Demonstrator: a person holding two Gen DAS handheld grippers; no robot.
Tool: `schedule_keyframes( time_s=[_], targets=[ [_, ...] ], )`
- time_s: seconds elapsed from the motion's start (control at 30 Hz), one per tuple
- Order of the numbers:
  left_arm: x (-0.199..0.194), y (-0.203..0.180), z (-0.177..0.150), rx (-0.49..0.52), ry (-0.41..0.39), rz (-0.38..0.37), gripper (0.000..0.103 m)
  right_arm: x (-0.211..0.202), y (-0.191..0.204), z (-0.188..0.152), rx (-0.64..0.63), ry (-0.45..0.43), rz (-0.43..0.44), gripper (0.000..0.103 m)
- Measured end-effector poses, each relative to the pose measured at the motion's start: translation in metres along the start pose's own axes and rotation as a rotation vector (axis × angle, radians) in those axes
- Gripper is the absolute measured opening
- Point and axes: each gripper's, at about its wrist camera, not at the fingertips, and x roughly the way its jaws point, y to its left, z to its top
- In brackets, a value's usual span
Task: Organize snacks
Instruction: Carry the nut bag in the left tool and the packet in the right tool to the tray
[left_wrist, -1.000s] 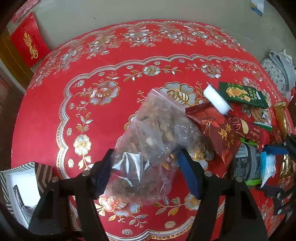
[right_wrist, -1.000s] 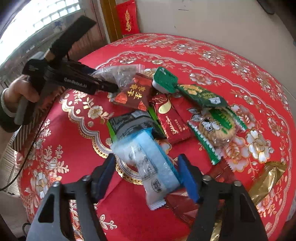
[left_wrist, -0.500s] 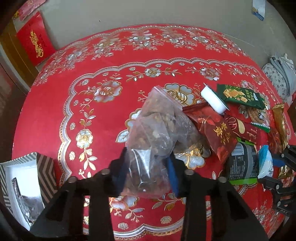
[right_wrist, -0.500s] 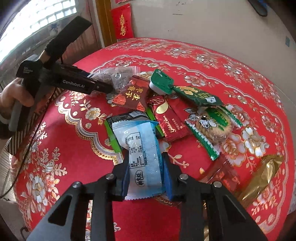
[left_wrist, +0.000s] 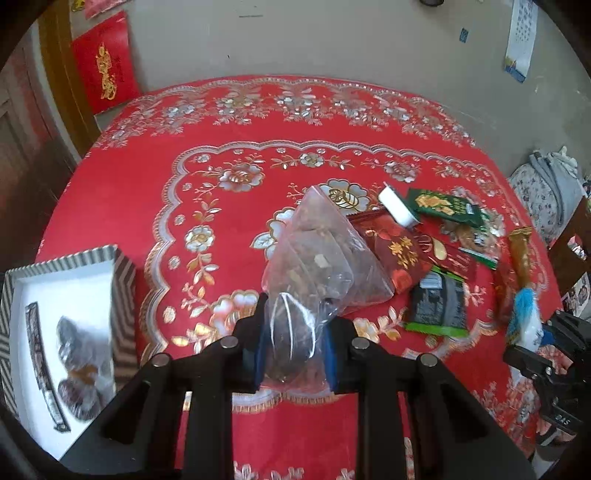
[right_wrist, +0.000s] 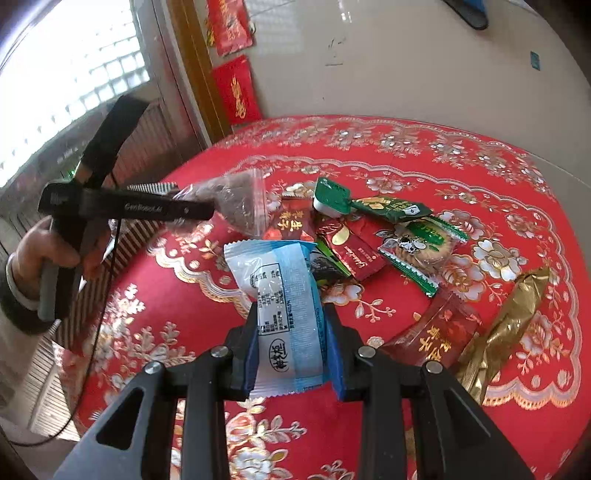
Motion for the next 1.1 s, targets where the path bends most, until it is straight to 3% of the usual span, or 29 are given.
schedule_keyframes(
  time_s=[0.53,0.83,1.1],
  targets=[
    [-0.075,0.011,-0.046,-0.047,-0.090,0.010,0.026,-0.008,0.042,0.006,-0.026,-0.026,0.041,0.030],
    [-0.117,0.071,-0.064,-0.124,-0.132,0.117,0.026,0.003,0.092,0.028,-0.080,-0.036,0.123,0.031],
    [-0.130,0.135,-0.088,-0.238,-0.135,0.213,0.026,0.048,0.151,0.063,-0.091,0.016,0.246,0.031]
  ],
)
